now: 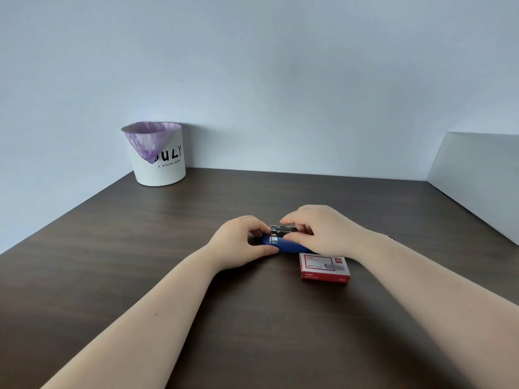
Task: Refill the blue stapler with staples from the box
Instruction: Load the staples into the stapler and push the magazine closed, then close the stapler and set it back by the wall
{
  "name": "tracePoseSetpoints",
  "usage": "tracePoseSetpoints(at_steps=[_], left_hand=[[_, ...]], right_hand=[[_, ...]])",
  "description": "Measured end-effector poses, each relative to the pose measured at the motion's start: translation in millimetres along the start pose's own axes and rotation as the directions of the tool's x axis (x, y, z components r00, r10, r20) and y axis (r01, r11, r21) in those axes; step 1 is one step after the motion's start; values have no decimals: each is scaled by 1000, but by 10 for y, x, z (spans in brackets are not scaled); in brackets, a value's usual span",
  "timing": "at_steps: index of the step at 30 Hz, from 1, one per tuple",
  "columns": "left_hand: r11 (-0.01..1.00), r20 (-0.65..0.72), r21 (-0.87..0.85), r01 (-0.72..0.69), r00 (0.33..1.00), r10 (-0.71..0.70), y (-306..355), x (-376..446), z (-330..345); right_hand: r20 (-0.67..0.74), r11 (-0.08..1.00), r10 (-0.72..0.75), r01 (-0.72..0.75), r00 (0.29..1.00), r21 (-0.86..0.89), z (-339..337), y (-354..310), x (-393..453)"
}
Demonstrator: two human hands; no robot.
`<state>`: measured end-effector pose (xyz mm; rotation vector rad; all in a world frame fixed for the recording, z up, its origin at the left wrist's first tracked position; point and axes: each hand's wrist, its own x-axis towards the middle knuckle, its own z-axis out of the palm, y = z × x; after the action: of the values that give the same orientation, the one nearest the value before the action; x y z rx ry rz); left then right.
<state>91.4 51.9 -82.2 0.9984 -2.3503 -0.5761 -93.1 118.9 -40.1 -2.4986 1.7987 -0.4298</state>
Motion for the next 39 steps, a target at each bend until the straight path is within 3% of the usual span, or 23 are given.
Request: tracePoseSetpoints(at_steps=[6, 13, 16, 19, 26, 32, 36, 39], left_hand=[[1000, -13, 13, -3, 1000, 4, -10, -8, 0], [1000, -9, 21, 3, 1000, -3, -16, -10, 11], [999, -13, 35, 6, 1000, -5, -18, -22, 18], [999, -12, 51, 3, 1000, -3, -6, -21, 16], [997, -27, 73, -3, 1000, 5, 2, -24, 29], [997, -27, 82, -2, 1000, 5, -10, -26, 34], [997, -25, 78, 0, 1000, 2, -9, -29, 31], [998, -24, 68, 12, 1000, -10, -18, -30, 34]], right_hand=[[-163, 989, 129, -113, 978, 100, -98, 147, -149], [-151, 973, 224, -212, 963, 91, -174, 348, -409], [-39, 956, 286, -288, 957, -58, -214, 433, -517], [123, 881, 442, -405, 888, -243, -262, 537, -619], [231, 889, 448, -457, 864, -15, -413, 697, -723], [134, 891, 442, -451, 887, 46, -436, 710, -697], [-71, 888, 438, -419, 896, 187, -599, 586, -615], [-177, 938, 334, -309, 926, 156, -648, 391, -479]])
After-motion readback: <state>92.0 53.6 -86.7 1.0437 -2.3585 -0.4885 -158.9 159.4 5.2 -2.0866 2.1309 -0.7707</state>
